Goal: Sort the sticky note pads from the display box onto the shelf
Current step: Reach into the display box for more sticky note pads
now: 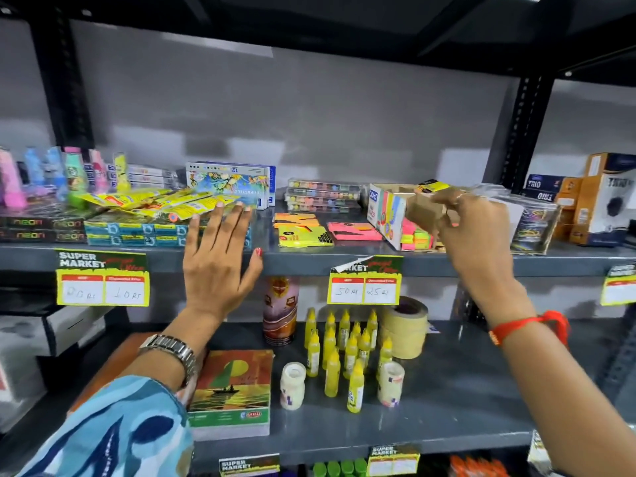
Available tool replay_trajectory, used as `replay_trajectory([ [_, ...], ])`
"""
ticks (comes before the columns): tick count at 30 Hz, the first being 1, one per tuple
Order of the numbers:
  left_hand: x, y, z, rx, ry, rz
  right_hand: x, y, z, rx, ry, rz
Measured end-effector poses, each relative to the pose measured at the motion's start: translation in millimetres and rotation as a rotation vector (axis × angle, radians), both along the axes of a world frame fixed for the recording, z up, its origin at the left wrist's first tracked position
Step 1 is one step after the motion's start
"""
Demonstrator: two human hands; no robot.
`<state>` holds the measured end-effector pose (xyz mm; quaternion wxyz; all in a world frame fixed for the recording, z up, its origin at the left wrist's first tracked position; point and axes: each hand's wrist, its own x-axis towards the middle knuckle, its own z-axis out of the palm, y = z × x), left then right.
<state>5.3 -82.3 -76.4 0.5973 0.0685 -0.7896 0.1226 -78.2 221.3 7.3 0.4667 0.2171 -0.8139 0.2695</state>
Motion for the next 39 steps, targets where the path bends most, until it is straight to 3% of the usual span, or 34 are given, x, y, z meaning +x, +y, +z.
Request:
replay_trajectory([
  [4, -0.1, 1.7, -0.5, 0.000, 0.003, 0.002, -21.8, 27.2, -5.1, 0.173, -0.191, -0.212],
  [7, -0.2, 1.5, -0.5, 0.004, 0.008, -0.003, -29.9, 29.5, -7.2, 0.389, -0.316, -0.225],
  [10, -0.3, 1.0, -0.7, 0.003, 0.009, -0.003, -30.4, 29.2, -6.8, 0.476, -0.322, -0.217],
  [17, 0.1, -0.2, -0.3, 0.007, -0.010, 0.002, -21.1, 34.3, -6.3, 0.462, -0.156, -0.268],
  [23, 0.6, 1.3, 0.6, 0.020, -0.013, -0.001, -13.5, 29.6, 7.8, 0.085, 0.051, -0.305],
  [26, 0.2, 0.7, 0.9, 0.018, 0.006, -0.012, 0.6, 4.4, 14.2, -0.030, 0.331, -0.109],
  [29, -0.5, 0.2, 0.2, 0.008, 0.030, -0.016, 12.9, -31.2, 12.3, 0.096, 0.517, 0.031],
  [33, -2.2, -0.6, -0.1, -0.009, 0.040, 0.015, 9.0, -72.4, 5.8, 0.369, 0.320, 0.102],
  [39, -2.8, -1.4, -0.2, -0.013, 0.035, 0.035, -8.6, -99.4, -4.1, 0.613, 0.008, -0.046],
])
